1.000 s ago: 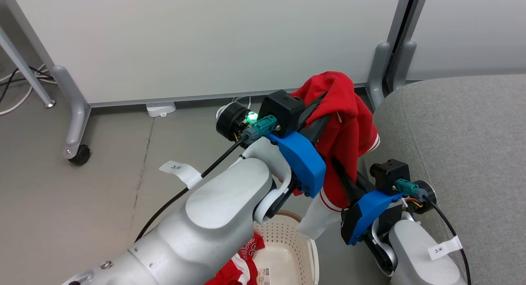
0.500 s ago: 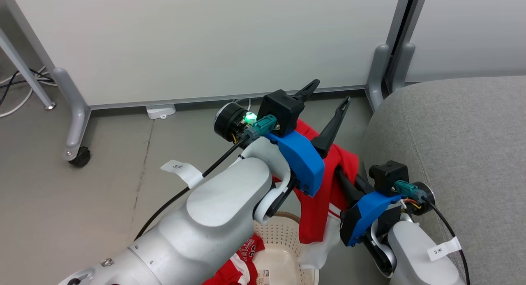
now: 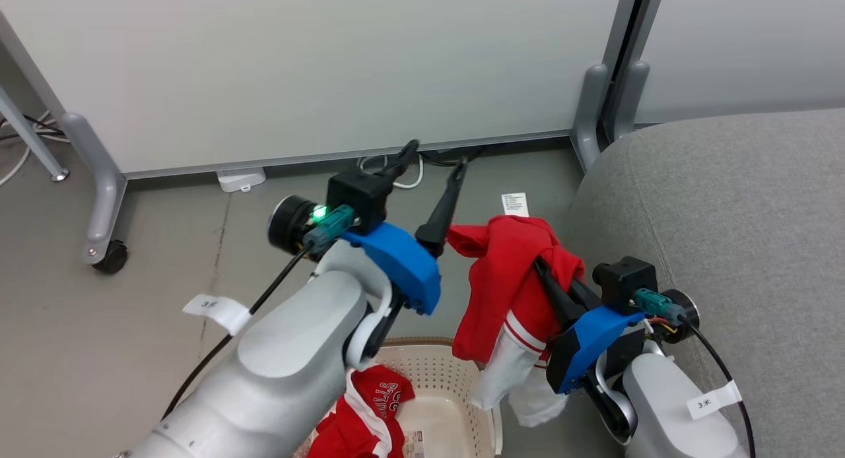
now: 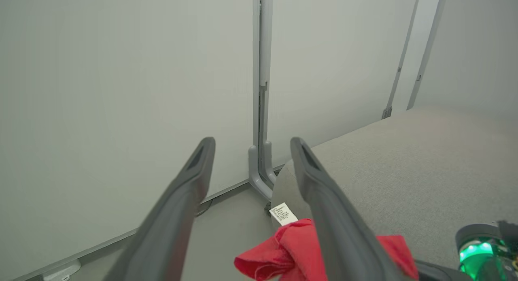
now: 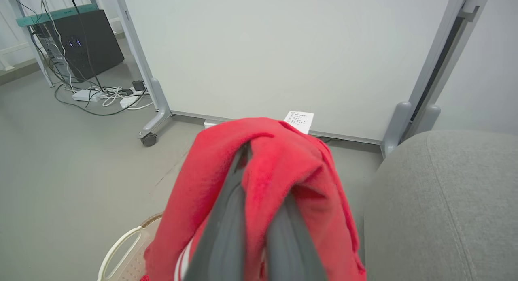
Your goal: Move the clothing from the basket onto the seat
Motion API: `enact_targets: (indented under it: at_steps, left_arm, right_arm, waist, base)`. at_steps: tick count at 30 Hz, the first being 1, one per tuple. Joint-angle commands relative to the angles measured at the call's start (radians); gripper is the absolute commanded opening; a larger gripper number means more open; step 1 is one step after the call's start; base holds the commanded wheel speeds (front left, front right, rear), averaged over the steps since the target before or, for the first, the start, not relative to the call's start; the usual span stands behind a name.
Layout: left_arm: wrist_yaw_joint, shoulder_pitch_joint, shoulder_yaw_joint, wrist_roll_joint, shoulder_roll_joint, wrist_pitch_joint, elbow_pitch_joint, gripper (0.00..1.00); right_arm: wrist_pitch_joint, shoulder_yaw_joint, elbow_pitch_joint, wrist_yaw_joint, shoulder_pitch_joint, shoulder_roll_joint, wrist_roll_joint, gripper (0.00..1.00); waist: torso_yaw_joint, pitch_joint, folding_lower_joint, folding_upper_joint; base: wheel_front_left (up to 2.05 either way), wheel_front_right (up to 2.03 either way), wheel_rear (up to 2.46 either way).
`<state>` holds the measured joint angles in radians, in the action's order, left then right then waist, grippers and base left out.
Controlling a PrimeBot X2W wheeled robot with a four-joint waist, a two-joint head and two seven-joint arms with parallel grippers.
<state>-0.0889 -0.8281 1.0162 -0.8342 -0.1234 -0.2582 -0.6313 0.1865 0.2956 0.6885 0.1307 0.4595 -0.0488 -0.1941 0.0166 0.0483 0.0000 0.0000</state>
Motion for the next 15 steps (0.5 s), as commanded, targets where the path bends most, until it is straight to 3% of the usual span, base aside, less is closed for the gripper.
enact_targets:
  at_steps: [1,7,15]
  left_arm:
    - [-0.008,0.040,-0.023,0.011,-0.024,-0.007,0.003,1.00]
    - [-0.012,0.179,-0.162,0.088,-0.114,-0.008,0.114,1.00]
    - [-0.008,0.384,-0.337,0.235,-0.203,-0.008,0.307,1.00]
  right_arm:
    - [0.007,-0.003,-0.010,0.000,0.004,-0.003,0.008,0.00]
    - [0.007,0.015,-0.048,0.000,0.006,-0.003,0.011,0.00]
    - [-0.006,0.042,-0.190,0.000,-0.040,-0.003,0.074,0.00]
  waist:
    - [-0.009,0.003,0.0000,0.0000]
    - [-0.070,0.028,0.0000,0.0000]
    - [-0.228,0.066,0.0000,0.0000]
  base:
    - [0.00,0.00,0.00]
    - [0.00,0.00,0.00]
    - [0.00,0.00,0.00]
